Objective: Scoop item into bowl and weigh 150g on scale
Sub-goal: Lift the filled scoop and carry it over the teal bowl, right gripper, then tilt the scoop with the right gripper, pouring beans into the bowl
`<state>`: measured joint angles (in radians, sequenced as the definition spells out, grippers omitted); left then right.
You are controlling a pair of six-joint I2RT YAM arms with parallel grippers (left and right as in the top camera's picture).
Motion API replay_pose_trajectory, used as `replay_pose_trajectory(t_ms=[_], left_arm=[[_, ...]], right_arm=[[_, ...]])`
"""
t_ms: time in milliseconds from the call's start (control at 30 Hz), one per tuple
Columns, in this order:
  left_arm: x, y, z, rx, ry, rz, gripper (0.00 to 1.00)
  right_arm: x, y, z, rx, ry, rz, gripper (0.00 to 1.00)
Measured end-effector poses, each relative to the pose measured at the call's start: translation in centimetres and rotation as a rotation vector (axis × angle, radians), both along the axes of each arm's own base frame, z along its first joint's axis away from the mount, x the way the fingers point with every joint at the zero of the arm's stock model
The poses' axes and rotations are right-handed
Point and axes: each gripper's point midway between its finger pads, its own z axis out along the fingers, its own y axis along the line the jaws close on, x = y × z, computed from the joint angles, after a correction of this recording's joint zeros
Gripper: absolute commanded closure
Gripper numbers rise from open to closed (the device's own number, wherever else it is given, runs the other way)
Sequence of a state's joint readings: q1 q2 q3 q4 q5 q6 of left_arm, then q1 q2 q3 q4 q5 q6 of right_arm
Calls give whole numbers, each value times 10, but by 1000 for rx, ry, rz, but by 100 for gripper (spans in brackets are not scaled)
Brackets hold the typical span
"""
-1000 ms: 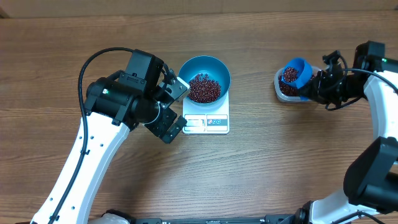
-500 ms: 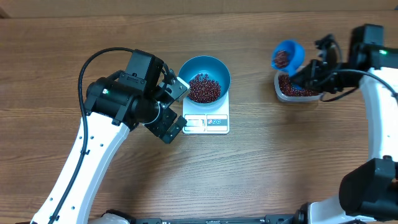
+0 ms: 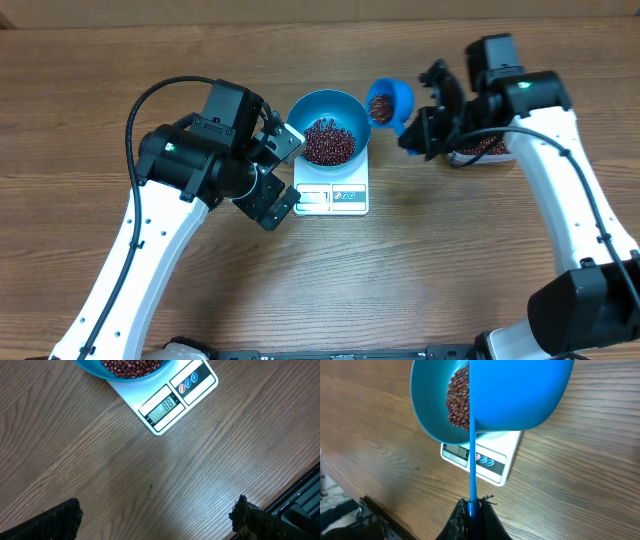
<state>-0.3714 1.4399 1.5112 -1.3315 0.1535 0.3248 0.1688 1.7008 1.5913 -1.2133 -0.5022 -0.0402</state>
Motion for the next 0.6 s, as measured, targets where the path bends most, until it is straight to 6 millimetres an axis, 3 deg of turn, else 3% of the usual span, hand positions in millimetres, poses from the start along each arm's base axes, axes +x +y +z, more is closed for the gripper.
replay_pose_trajectory(t_ms=[167, 600], left_arm=[[0, 0, 0, 0, 0, 0, 0], [0, 0, 0, 0, 0, 0, 0]], right_arm=[[-4, 19, -2, -32, -7, 17, 96], [-10, 41, -9, -144, -47, 47, 96]])
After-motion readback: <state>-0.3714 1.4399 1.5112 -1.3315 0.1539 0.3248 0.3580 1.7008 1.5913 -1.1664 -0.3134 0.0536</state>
